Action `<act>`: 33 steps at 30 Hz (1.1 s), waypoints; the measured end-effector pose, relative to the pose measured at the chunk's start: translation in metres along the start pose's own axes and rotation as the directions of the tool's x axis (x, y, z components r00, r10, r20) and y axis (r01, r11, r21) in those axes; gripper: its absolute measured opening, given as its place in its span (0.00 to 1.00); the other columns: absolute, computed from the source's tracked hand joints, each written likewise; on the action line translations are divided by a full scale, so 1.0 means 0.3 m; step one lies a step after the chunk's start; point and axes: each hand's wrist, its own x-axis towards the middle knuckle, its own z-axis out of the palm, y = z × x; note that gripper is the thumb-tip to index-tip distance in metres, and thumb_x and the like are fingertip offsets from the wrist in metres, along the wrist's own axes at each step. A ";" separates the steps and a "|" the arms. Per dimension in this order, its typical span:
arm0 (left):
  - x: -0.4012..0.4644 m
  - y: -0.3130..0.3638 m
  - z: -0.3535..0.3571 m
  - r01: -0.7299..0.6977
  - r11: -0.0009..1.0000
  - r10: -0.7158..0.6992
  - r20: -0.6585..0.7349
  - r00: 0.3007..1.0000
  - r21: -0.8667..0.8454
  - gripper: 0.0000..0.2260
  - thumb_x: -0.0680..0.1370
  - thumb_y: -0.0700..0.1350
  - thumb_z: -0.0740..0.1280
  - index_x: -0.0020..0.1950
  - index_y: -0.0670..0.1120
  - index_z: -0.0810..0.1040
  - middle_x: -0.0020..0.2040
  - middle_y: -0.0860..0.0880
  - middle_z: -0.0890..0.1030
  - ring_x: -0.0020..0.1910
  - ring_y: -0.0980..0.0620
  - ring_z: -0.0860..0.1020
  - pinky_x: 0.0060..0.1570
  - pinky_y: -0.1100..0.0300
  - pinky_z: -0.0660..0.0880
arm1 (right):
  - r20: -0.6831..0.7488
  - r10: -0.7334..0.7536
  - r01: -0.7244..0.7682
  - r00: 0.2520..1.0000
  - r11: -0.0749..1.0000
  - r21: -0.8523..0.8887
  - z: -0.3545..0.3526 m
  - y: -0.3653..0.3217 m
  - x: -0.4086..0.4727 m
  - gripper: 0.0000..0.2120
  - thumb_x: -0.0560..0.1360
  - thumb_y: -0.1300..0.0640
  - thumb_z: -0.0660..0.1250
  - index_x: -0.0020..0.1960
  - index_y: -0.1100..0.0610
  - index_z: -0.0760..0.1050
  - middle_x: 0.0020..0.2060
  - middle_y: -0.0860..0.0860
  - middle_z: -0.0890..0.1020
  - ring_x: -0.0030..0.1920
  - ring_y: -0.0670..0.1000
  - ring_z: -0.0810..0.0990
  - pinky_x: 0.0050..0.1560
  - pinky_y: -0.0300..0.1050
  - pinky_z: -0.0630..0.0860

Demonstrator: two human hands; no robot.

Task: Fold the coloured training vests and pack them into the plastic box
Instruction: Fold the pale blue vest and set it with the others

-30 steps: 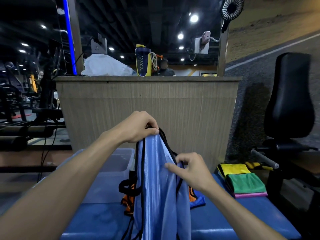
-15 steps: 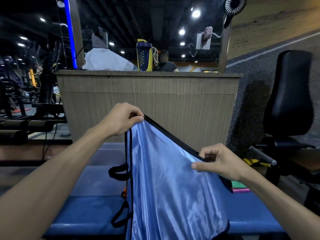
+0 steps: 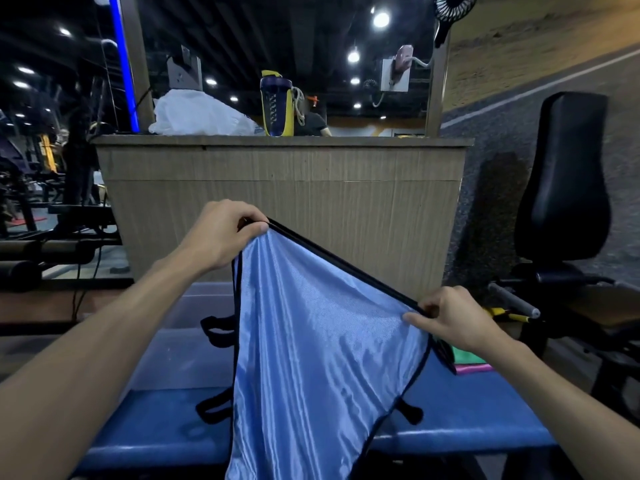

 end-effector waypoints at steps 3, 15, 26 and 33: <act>-0.004 -0.017 -0.001 0.007 1.000 -0.007 -0.015 1.000 0.008 0.06 0.80 0.45 0.71 0.52 0.47 0.86 0.47 0.55 0.84 0.46 0.56 0.78 0.49 0.62 0.69 | -0.018 0.039 -0.039 0.999 0.999 0.005 0.016 0.033 0.001 0.28 0.75 0.46 0.75 0.26 0.53 0.62 0.21 0.48 0.63 0.25 0.47 0.64 0.29 0.41 0.59; -0.053 -0.100 -0.043 0.269 0.909 -0.199 0.234 0.952 -0.318 0.04 0.79 0.41 0.72 0.52 0.48 0.86 0.47 0.48 0.86 0.46 0.53 0.81 0.45 0.66 0.76 | -0.163 0.324 -0.171 0.932 0.788 0.591 -0.076 0.069 0.056 0.18 0.68 0.44 0.80 0.34 0.59 0.83 0.27 0.50 0.79 0.30 0.45 0.72 0.33 0.41 0.67; -0.097 -0.111 -0.150 0.147 0.976 -0.085 0.337 0.938 -0.161 0.06 0.79 0.44 0.72 0.49 0.56 0.84 0.41 0.59 0.85 0.38 0.64 0.80 0.42 0.65 0.74 | -0.139 0.242 -0.073 0.960 0.698 0.712 -0.308 0.062 0.110 0.09 0.71 0.54 0.73 0.45 0.59 0.84 0.36 0.46 0.85 0.36 0.40 0.79 0.38 0.29 0.75; -0.128 -0.125 -0.091 0.114 0.980 -0.087 0.163 0.983 -0.162 0.06 0.79 0.46 0.71 0.54 0.53 0.77 0.38 0.57 0.84 0.39 0.57 0.80 0.45 0.60 0.75 | -0.149 0.216 -0.067 0.965 0.751 0.657 -0.276 0.073 0.105 0.08 0.72 0.52 0.73 0.45 0.57 0.85 0.39 0.48 0.86 0.39 0.41 0.79 0.41 0.29 0.74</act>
